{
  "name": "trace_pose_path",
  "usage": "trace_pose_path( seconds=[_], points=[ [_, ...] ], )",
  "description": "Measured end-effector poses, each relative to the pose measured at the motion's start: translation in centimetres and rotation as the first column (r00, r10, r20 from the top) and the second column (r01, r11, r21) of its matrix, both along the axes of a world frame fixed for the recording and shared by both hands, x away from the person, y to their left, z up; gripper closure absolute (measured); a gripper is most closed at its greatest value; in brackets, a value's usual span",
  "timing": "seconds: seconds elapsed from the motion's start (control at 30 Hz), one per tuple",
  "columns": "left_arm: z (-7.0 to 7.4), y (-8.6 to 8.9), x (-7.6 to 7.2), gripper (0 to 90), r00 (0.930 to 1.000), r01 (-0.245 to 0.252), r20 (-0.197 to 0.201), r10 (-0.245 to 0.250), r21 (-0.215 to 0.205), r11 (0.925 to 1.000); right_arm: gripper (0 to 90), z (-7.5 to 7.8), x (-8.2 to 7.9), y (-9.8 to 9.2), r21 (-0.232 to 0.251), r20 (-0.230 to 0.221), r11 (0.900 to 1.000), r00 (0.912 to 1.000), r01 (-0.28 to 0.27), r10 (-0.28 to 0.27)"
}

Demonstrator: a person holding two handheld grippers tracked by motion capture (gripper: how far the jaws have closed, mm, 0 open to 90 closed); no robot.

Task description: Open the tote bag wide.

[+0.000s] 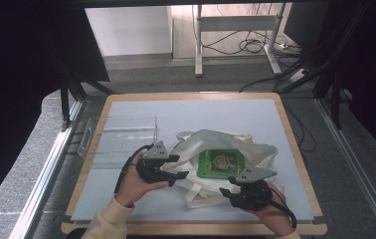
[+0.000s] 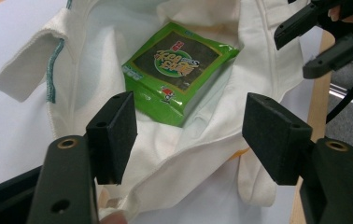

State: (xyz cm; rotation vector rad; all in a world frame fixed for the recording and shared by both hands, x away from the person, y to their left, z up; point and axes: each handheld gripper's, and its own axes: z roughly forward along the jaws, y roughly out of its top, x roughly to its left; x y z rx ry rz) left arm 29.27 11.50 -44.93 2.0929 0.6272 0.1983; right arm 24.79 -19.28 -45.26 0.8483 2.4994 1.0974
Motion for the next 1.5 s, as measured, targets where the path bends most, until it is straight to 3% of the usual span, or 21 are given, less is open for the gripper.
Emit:
trace_pose_path(
  seconds=[0.23,0.4,0.57,0.67,0.83,0.97,1.27,1.5],
  points=[
    [-0.1,-0.6,-0.2,43.9,0.9999,0.012,0.001,-0.012,0.009,0.9999,70.2,0.7,0.8,0.2,0.008,-0.007,1.000,0.9999,0.016,-0.016],
    [0.0,-0.8,-0.3,60.9,0.9997,0.024,0.001,-0.024,0.010,0.9997,84.9,1.3,1.9,0.0,0.027,-0.005,0.999,0.9989,0.047,-0.047],
    [-0.4,-1.1,-0.1,77.4,0.9987,0.048,-0.021,-0.047,0.021,0.9986,88.9,2.1,3.0,-0.6,0.041,0.005,0.995,0.9959,0.090,-0.090],
    [-0.6,-1.3,-0.1,84.3,0.9977,0.061,-0.033,-0.060,0.029,0.9977,89.0,2.5,3.8,-0.8,0.023,0.017,0.994,0.9939,0.109,-0.109],
    [-0.9,-1.5,0.0,87.9,0.9966,0.071,-0.046,-0.069,0.038,0.9968,89.0,2.8,5.3,-0.4,-0.008,0.016,0.991,0.9909,0.134,-0.134],
    [-1.0,-1.5,0.0,88.7,0.9968,0.061,-0.054,-0.059,0.033,0.9976,89.0,2.9,6.4,0.0,-0.060,0.027,0.986,0.9875,0.157,-0.155],
    [-1.5,-1.3,0.3,89.1,0.9963,0.057,-0.066,-0.055,0.037,0.9977,89.0,1.5,8.3,-0.9,-0.156,0.011,0.966,0.9787,0.204,-0.205],
    [-1.6,-1.1,0.4,89.0,0.9958,0.055,-0.075,-0.053,0.031,0.9980,89.0,0.7,9.3,-1.3,-0.183,0.003,0.959,0.9761,0.214,-0.217]
  ],
)
